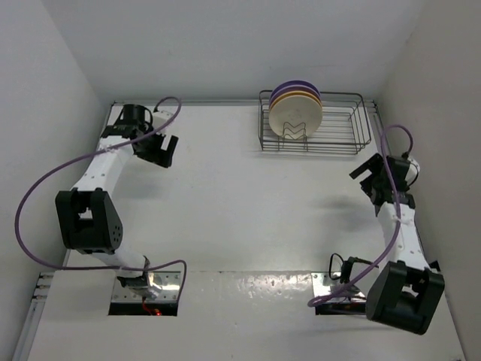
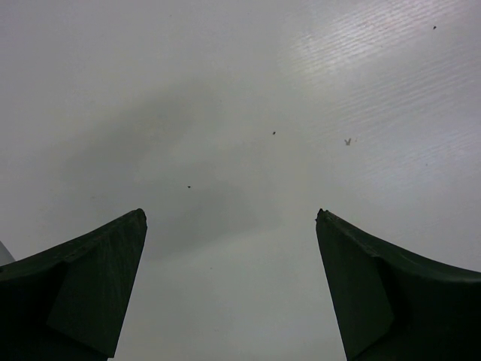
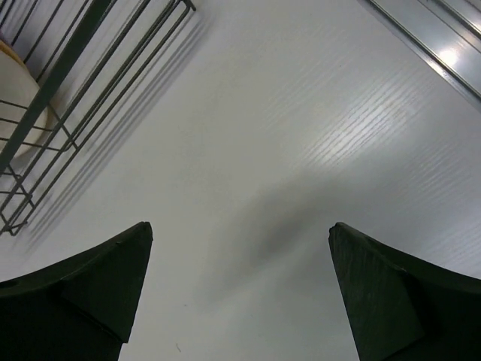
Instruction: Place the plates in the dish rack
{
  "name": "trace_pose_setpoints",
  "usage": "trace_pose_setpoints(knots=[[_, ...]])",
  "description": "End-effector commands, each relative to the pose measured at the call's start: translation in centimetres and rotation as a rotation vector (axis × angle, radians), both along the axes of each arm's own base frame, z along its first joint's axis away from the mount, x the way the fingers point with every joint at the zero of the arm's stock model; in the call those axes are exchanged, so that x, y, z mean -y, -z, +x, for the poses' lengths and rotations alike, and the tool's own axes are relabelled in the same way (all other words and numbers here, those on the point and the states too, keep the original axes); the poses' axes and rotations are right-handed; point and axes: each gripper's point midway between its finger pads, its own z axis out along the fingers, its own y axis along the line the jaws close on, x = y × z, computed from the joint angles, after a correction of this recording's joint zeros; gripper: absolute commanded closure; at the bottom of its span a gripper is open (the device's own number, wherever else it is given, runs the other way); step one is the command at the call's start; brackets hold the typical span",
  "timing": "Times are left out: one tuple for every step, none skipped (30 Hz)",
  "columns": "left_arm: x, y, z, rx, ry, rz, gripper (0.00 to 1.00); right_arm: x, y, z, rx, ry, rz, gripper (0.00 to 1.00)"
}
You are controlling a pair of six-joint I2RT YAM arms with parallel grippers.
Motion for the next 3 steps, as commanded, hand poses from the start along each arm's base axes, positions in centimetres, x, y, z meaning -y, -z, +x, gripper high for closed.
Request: trace_pose_setpoints(knots=[[-0.03,-2.21,0.32,0.101,-0.012,-0.013,0.00,-0.23,-2.03,1.04,0.123,0.058,0.051,0.00],[0.16,-2.23,0.31,0.101,-0.006,-0.022,0.00,-0.14,-2.59,1.23,0.150,0.067,0.048,0.00],[0.38,-2.35,0.26,0.111,0.002,-0.031,0.00,-0.34,-2.95,1.26,0.171,0.078,0.061,0.00]])
